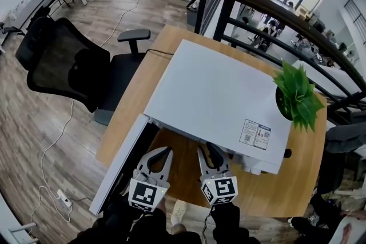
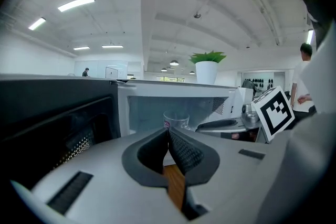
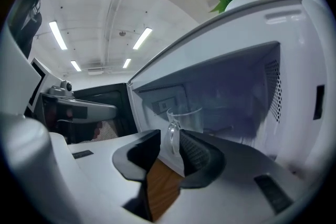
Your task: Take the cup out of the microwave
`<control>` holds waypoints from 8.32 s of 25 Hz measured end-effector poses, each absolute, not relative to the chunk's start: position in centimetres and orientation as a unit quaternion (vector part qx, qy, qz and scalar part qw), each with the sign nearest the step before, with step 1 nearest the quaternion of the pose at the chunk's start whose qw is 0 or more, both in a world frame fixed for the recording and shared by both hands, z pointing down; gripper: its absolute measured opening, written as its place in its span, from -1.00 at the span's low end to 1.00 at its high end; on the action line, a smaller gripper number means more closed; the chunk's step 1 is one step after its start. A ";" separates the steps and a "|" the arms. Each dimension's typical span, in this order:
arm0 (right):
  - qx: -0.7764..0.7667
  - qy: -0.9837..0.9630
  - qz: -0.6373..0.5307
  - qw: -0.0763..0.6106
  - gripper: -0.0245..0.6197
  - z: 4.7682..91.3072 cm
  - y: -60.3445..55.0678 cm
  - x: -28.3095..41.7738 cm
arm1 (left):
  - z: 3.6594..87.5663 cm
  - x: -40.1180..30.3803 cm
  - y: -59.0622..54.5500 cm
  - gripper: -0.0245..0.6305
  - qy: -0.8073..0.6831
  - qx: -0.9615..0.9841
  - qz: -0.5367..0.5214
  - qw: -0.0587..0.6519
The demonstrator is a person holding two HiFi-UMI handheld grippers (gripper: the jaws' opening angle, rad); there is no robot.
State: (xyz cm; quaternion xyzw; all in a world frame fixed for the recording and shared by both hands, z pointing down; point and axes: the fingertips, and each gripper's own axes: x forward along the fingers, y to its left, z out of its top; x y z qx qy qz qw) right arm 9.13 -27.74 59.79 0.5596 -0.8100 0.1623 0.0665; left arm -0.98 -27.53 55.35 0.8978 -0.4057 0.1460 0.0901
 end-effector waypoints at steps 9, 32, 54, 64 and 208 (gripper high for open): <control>0.550 -0.816 0.163 0.072 -0.47 60.7 -29.3 8.5 | 55.8 -1.4 -28.2 -0.85 -0.410 0.895 0.148 0.095; 0.519 -0.835 0.164 0.080 -0.53 61.9 -31.6 6.2 | 56.5 -1.9 -29.5 -0.85 -0.413 0.894 0.146 0.098; 0.516 -0.837 0.152 0.101 -0.82 62.4 -33.2 4.5 | 56.8 -2.6 -30.1 -0.85 -0.412 0.897 0.136 0.085; 0.520 -0.836 0.145 0.099 -0.83 62.3 -33.5 4.2 | 56.9 -2.9 -30.2 -0.85 -0.411 0.898 0.132 0.083; 0.661 -0.749 0.034 -0.021 -0.86 40.4 7.5 16.8 | 38.3 3.8 0.8 -0.85 -0.326 0.941 0.077 -0.043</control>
